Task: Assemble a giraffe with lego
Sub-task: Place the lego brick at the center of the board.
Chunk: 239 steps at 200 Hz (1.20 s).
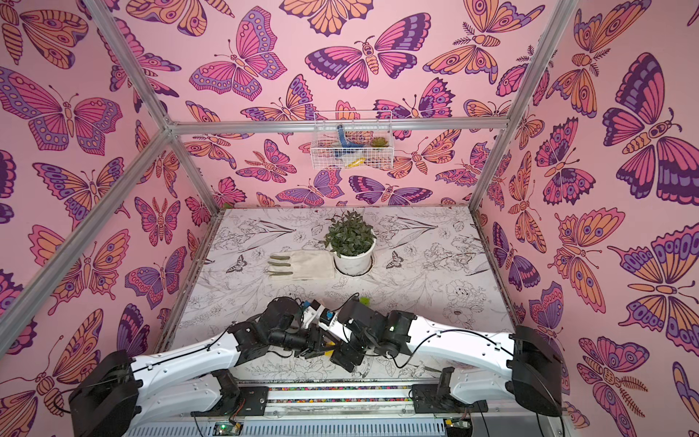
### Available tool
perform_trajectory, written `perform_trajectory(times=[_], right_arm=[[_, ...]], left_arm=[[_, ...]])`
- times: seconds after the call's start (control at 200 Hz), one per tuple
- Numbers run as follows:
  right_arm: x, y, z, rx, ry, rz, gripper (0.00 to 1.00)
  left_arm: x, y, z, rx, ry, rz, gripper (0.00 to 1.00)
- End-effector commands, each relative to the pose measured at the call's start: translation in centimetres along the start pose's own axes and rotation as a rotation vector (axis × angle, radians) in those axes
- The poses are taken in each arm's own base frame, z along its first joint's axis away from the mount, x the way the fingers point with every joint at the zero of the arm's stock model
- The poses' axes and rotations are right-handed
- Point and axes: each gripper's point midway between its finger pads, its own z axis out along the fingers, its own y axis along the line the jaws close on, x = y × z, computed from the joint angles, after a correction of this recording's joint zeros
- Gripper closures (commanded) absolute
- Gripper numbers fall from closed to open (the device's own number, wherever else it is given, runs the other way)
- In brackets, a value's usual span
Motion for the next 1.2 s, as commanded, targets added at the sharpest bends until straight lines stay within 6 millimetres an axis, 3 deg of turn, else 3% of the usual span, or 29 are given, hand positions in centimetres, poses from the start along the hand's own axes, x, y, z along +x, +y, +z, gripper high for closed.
perform_trajectory(times=[0.0,0.125,0.516,0.676,0.726,0.826,0.936,1.192], right_arm=[[-1.7,0.5,-0.3,-0.007,-0.025,-0.05,0.11],[-2.1,0.4,-0.3,0.002,-0.034,-0.06,0.19],[-1.9,0.4,-0.4,0.002,-0.051,-0.071,0.66],[-2.2,0.6,-0.6,-0.007,-0.06,-0.073,0.76],[-2.2,0.6,-0.6,-0.009,-0.061,-0.071,0.77],[-1.8,0.3,-0.7,0.005,-0.055,-0.068,0.78],[-0.5,-0.4,-0.6,0.044,-0.019,-0.051,0.79],[3.1,-2.1,-0.5,0.123,0.086,0.018,0.78]], left_arm=[[-0.1,-0.7,-0.1,0.024,0.014,0.029,0.7],[-0.1,-0.7,-0.1,0.023,0.012,0.026,0.7],[-0.1,-0.8,-0.4,0.03,0.018,0.016,0.71],[-0.2,-0.9,-0.4,0.033,0.013,0.012,0.69],[-0.2,-1.0,-0.5,0.035,0.01,0.016,0.66],[-0.5,-1.0,-0.7,0.037,-0.009,0.019,0.42],[-0.9,-0.7,-1.3,0.025,-0.038,0.015,0.23],[-0.9,2.7,-3.5,-0.138,-0.095,-0.004,0.19]])
